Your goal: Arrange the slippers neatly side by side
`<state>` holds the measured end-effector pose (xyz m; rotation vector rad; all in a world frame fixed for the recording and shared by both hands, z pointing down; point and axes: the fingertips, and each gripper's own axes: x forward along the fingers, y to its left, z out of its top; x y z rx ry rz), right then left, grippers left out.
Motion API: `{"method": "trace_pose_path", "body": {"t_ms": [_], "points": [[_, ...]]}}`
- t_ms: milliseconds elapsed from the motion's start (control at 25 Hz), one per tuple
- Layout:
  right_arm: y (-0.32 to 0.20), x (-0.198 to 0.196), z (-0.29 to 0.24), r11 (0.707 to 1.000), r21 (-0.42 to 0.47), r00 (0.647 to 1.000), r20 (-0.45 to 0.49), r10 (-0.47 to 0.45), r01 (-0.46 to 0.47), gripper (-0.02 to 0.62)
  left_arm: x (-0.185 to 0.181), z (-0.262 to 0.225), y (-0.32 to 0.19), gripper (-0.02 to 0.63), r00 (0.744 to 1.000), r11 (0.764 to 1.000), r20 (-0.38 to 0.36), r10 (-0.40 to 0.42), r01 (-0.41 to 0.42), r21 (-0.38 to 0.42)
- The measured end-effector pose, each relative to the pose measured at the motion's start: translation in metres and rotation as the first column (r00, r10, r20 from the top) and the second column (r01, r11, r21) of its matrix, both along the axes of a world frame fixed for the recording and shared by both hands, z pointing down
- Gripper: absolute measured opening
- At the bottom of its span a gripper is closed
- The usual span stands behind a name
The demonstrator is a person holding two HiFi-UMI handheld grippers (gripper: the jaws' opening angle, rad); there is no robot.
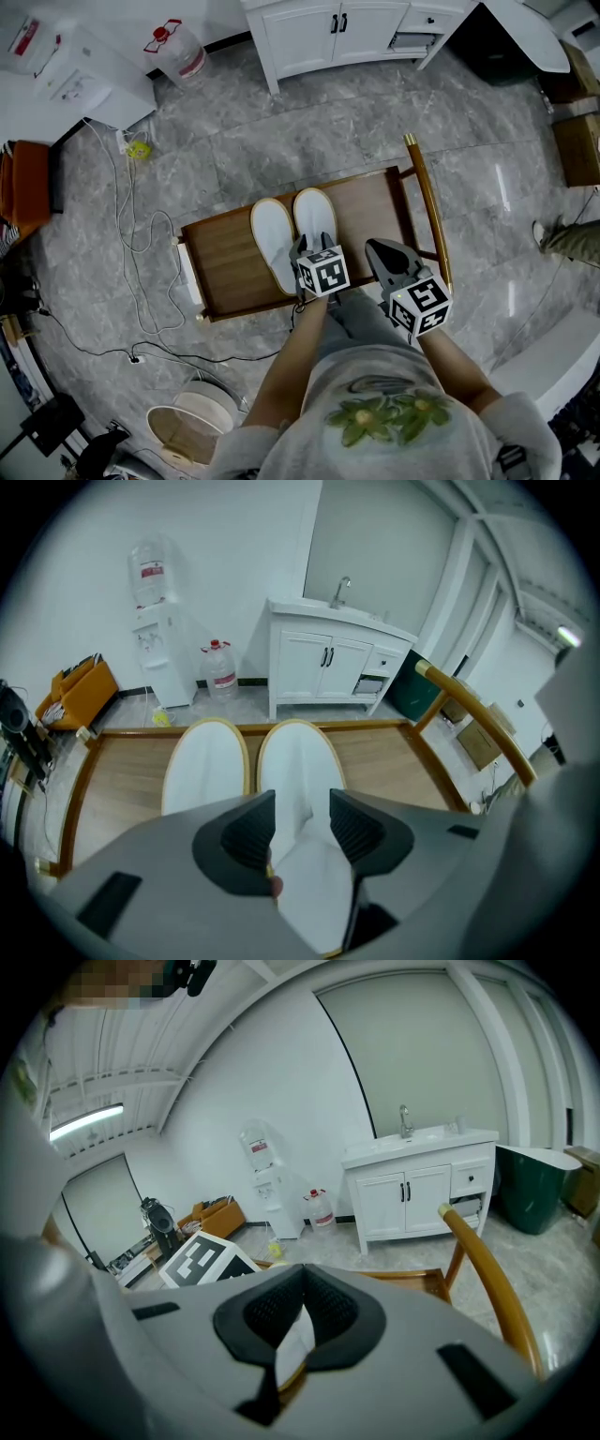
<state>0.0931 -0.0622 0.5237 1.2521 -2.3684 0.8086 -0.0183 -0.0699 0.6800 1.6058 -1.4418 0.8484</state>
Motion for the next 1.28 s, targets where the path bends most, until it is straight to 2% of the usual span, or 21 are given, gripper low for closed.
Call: {"method": "trace_pose_path", "body": {"t_ms": [200, 480, 720, 880, 1080, 1160, 1280], "points": [[0.005, -0.007, -0.01, 1.0, 0.025, 1.0, 0.004, -0.009, 0.009, 0.006, 0.001, -0.032, -0.002, 0.212, 0.996, 0.991, 0.026, 0.084, -0.087, 0.1], [0.017, -0.023, -0.032, 0.998, 0.067, 0.999, 0.037, -0.021, 0.018, 0.006, -0.012, -0.078, 0.012, 0.216, 0.983, 0.957, 0.082, 0.166, -0.181, 0.225], [0.04, -0.041, -0.055, 0.992, 0.121, 0.998, 0.037, -0.041, 0.036, 0.006, -0.018, -0.116, 0.034, 0.204, 0.982, 0.941, 0.039, 0.187, -0.19, 0.279], [0.06, -0.05, -0.071, 0.986, 0.159, 0.997, 0.036, -0.061, 0.054, 0.006, -0.023, -0.145, 0.051, 0.15, 0.975, 0.919, 0.037, 0.217, -0.217, 0.329], [0.085, -0.061, -0.09, 0.978, 0.202, 0.997, 0.037, -0.068, 0.059, 0.006, -0.036, -0.182, 0.074, 0.042, 0.977, 0.886, 0.045, 0.208, -0.207, 0.415], [0.093, -0.064, -0.096, 0.975, 0.216, 0.997, 0.038, -0.064, 0.054, 0.006, -0.039, -0.193, 0.084, 0.017, 0.976, 0.876, 0.044, 0.214, -0.211, 0.434], [0.105, -0.068, -0.104, 0.971, 0.236, 0.998, 0.036, -0.059, 0.049, 0.006, -0.041, -0.211, 0.096, 0.017, 0.969, 0.854, 0.055, 0.24, -0.238, 0.462]]}}
